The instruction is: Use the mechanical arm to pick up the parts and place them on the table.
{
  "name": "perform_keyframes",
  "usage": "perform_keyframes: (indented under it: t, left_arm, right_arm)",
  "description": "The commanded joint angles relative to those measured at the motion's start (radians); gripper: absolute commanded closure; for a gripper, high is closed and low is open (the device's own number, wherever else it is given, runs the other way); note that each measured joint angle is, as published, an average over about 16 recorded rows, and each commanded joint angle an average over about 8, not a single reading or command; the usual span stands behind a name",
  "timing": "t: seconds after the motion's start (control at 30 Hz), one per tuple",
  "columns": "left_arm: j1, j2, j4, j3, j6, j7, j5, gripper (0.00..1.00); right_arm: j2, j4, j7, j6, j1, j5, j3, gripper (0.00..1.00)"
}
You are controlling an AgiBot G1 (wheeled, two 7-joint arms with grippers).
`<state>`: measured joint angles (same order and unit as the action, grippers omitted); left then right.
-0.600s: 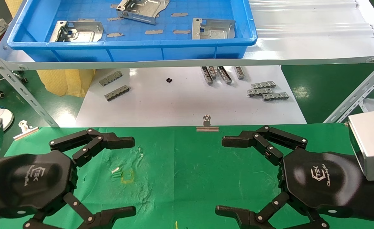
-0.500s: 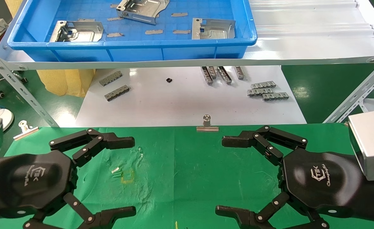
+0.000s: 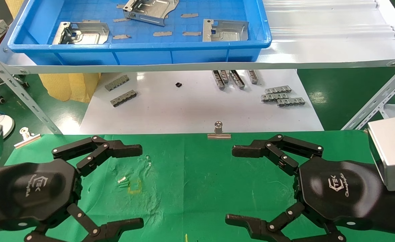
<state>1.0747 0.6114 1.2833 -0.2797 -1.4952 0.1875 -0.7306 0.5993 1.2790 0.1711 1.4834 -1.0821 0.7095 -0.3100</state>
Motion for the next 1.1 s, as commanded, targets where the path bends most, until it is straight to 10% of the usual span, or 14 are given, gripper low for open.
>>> perform_keyframes:
  t: [0.03, 0.83, 1.1]
  left_arm:
    - [0.000, 0.000, 0.000, 0.000, 0.000, 0.000, 0.000, 0.00]
    - [0.015, 0.002, -0.003, 0.000, 0.006, 0.002, -0.006, 0.00]
    - [0.278, 0.084, -0.109, -0.040, 0.113, 0.048, -0.164, 0.00]
  right_arm:
    - [0.000, 0.000, 0.000, 0.000, 0.000, 0.000, 0.000, 1.00]
    - [0.000, 0.000, 0.000, 0.000, 0.000, 0.000, 0.000, 1.00]
    - [0.000, -0.001, 0.000, 0.000, 0.000, 0.000, 0.000, 1.00]
